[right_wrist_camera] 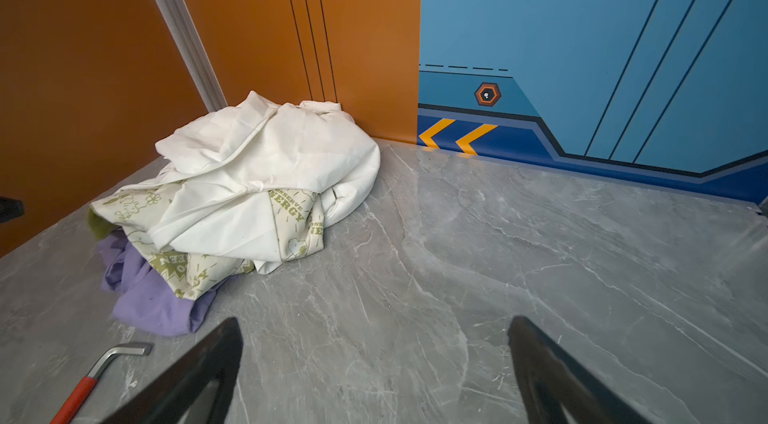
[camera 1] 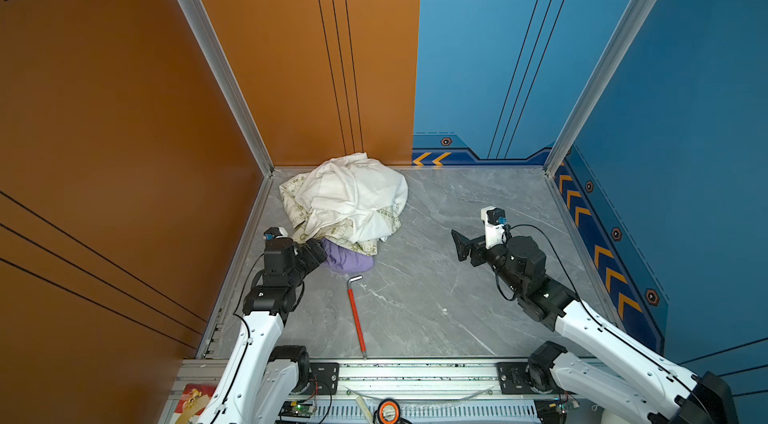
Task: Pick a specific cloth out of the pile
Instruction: 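Reach the left gripper down to the lavender cloth under the pile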
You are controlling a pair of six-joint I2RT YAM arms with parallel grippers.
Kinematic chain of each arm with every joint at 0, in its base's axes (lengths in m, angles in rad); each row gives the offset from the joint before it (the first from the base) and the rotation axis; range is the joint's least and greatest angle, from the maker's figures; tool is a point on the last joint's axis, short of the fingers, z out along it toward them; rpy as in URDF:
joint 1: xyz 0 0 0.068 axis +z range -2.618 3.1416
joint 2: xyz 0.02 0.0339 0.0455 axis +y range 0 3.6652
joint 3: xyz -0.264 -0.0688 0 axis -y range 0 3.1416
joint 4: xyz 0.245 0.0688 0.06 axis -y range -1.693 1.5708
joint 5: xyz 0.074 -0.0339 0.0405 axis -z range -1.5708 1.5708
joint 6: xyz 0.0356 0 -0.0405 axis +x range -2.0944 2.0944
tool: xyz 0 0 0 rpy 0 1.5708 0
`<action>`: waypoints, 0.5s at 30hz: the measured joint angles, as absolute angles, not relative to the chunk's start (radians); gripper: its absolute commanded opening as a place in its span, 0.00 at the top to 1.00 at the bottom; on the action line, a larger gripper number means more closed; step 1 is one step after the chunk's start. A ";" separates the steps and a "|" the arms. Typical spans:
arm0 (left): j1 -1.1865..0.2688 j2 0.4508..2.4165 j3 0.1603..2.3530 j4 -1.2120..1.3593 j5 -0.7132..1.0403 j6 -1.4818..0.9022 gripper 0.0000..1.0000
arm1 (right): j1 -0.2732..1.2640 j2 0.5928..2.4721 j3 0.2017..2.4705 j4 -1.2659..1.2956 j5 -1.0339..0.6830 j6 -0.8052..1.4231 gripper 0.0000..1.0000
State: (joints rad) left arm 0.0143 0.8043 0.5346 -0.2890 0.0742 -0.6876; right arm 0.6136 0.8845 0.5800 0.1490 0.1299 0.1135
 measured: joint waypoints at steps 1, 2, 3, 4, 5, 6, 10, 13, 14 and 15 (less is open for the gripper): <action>0.014 0.817 0.525 -0.288 0.092 -0.699 0.13 | 0.625 0.881 0.580 0.138 0.129 0.109 0.00; 0.014 0.830 0.514 -0.286 0.108 -0.714 0.18 | 0.637 0.877 0.580 0.125 0.128 0.104 0.00; 0.015 0.840 0.503 -0.284 0.118 -0.728 0.20 | 0.648 0.873 0.580 0.112 0.128 0.101 0.00; 0.015 0.848 0.493 -0.280 0.125 -0.739 0.22 | 0.656 0.871 0.580 0.103 0.129 0.100 0.00; 0.015 0.855 0.483 -0.278 0.130 -0.753 0.23 | 0.666 0.868 0.580 0.093 0.130 0.100 0.00; 0.015 0.861 0.474 -0.273 0.133 -0.765 0.24 | 0.674 0.865 0.580 0.085 0.132 0.099 0.00; 0.015 0.885 0.449 -0.234 0.136 -0.806 0.29 | 0.691 0.858 0.580 0.059 0.136 0.089 0.00; 0.015 0.920 0.434 -0.182 0.143 -0.836 0.32 | 0.712 0.851 0.580 0.050 0.144 0.081 0.00; 0.015 0.936 0.431 -0.166 0.146 -0.843 0.33 | 0.719 0.850 0.580 0.050 0.144 0.081 0.00; 0.015 0.955 0.430 -0.151 0.152 -0.852 0.34 | 0.723 0.848 0.580 0.047 0.144 0.079 0.00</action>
State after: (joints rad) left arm 0.0151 0.9546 0.4301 -0.1509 0.1520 -0.8520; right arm 0.7235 0.8482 0.5800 0.0467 0.1436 0.0792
